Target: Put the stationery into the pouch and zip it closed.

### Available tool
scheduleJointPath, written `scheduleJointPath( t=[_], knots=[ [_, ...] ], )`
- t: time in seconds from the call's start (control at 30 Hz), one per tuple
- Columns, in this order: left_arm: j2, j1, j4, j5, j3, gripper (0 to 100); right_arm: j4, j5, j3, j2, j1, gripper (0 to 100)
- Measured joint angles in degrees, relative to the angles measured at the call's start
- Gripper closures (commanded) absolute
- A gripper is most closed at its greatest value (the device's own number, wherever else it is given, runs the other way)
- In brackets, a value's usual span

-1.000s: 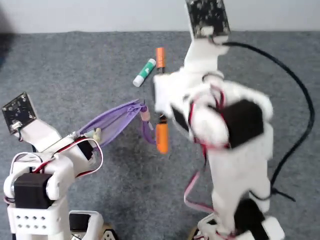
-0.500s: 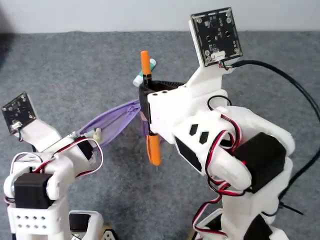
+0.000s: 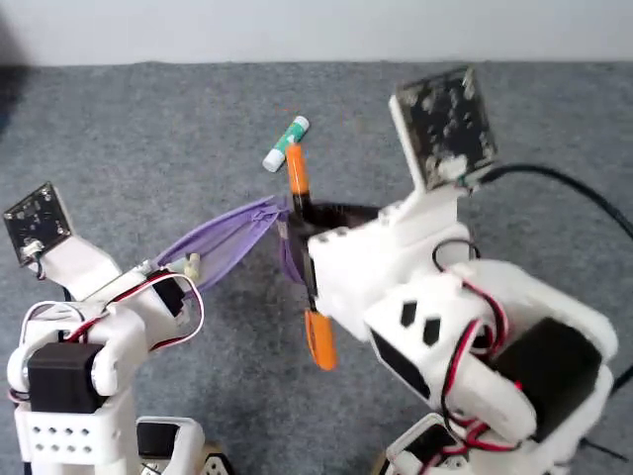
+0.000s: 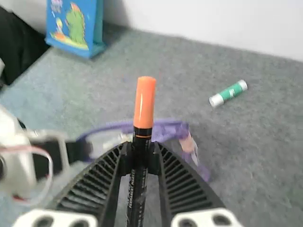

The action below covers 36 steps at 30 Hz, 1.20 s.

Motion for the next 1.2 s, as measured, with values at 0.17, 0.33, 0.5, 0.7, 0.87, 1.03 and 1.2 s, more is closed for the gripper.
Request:
scheduleJointPath(
  t=[0.17, 0.33, 0.5, 0.7, 0.87, 1.03, 1.2],
  knots=[
    [0.0, 0.0, 0.0, 0.0, 0.0, 99, -11.6, 3.9, 19.9, -13.6, 0.0, 99.1],
    [0.0, 0.0, 0.0, 0.0, 0.0, 99, -32.4, 5.1, 41.3, -25.8, 0.0, 99.1],
    [0.0, 0.0, 0.0, 0.0, 0.0, 99, -55.8, 5.2, 55.8, -27.4, 0.0, 99.1],
    [0.0, 0.0, 0.0, 0.0, 0.0, 99, -81.5, 10.4, 65.1, -24.7, -2.4, 99.1],
    [0.0, 0.0, 0.0, 0.0, 0.0, 99, -94.4, 16.7, 68.2, -20.5, -7.7, 99.1],
    [0.0, 0.0, 0.0, 0.0, 0.0, 99, -100.2, 18.3, 74.7, -18.6, -8.9, 99.1],
    [0.0, 0.0, 0.0, 0.0, 0.0, 99, -102.9, 23.2, 85.1, -18.6, -9.1, 94.6]
  ],
)
